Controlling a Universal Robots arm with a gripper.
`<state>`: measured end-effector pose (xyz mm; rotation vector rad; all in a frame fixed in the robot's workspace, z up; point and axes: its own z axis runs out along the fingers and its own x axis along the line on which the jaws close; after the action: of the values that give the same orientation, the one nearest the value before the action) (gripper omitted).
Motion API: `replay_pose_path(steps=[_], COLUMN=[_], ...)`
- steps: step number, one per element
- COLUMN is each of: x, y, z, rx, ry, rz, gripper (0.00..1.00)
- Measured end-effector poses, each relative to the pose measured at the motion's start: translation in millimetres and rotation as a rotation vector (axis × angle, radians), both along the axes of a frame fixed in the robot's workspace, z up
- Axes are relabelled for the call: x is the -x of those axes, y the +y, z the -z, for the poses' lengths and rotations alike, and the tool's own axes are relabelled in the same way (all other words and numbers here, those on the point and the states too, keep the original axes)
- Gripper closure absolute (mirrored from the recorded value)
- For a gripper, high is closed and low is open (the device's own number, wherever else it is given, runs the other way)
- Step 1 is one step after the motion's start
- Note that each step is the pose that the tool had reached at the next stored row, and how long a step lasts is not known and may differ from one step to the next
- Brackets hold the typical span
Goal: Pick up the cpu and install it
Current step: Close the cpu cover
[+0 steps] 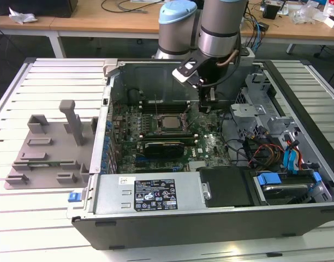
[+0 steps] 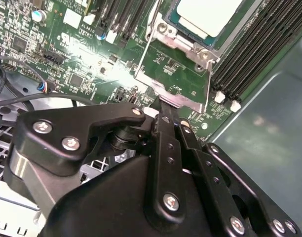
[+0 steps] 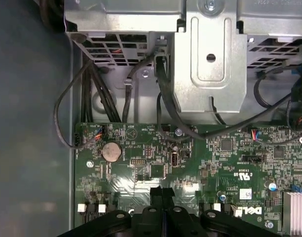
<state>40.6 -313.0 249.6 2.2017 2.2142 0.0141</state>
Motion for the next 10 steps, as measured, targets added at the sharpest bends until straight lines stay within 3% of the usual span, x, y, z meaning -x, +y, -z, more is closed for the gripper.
replay_pose_path(steps=[3,4,5,10], x=[7.6,19.0,33.6,45.1], y=[0.3,0.9,1.2,1.2], z=[-1.8,-2.4,-2.3,-2.0], rx=[0.0001,0.0002,0.0,0.0002], ry=[-0.0073,-0.0149,-0.0169,-0.0168], rz=[0.0,0.0,0.0,0.0], gripper=[0.89,0.89,0.89,0.89])
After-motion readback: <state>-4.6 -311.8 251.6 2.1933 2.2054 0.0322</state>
